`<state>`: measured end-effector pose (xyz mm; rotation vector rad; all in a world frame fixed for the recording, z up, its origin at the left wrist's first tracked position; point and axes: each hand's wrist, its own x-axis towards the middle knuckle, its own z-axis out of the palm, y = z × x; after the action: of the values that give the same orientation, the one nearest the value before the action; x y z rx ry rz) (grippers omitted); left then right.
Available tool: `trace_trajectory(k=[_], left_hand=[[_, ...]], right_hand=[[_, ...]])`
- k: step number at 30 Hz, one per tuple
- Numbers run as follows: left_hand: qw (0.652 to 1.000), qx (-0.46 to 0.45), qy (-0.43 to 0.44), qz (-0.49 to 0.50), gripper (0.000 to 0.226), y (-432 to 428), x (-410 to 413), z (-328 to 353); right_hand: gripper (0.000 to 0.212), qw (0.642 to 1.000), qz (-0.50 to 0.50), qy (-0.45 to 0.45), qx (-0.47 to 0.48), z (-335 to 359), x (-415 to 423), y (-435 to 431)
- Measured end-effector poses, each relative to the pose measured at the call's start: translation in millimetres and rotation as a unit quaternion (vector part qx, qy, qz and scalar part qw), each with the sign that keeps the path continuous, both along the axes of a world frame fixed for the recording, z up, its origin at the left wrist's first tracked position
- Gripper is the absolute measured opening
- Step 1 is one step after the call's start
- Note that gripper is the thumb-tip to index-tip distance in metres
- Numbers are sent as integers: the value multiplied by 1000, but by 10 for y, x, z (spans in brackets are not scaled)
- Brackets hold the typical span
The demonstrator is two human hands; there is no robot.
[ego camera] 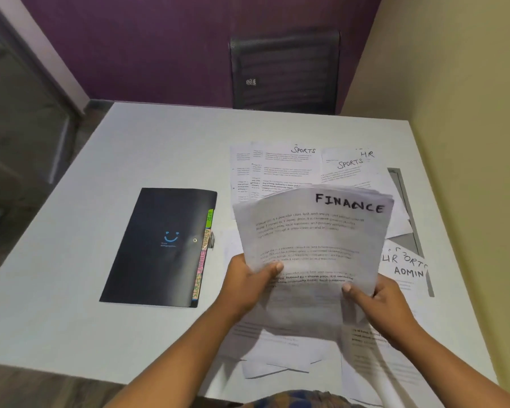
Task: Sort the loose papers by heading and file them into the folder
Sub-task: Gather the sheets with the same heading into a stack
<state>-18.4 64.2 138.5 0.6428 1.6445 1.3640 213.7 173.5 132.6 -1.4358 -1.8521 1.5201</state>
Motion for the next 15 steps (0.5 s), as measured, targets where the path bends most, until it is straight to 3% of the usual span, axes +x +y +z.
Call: trace_trajectory(k=[4, 9, 12, 15], left_hand=[[995, -13, -76, -61, 27, -140, -214, 25], [991, -79, -65, -83, 17, -289, -440, -135], [984, -164, 66, 14, 23, -406, -635, -391], [910, -265, 316, 47, 26, -656, -885, -717]], right_hand=[[12, 998, 11, 26, -49, 5, -45, -133], [10, 999, -24, 14, -42, -77, -226, -345], [9, 997, -65, 3, -50, -156, -321, -440], [14, 988, -137, 6, -74, -220, -407, -497]])
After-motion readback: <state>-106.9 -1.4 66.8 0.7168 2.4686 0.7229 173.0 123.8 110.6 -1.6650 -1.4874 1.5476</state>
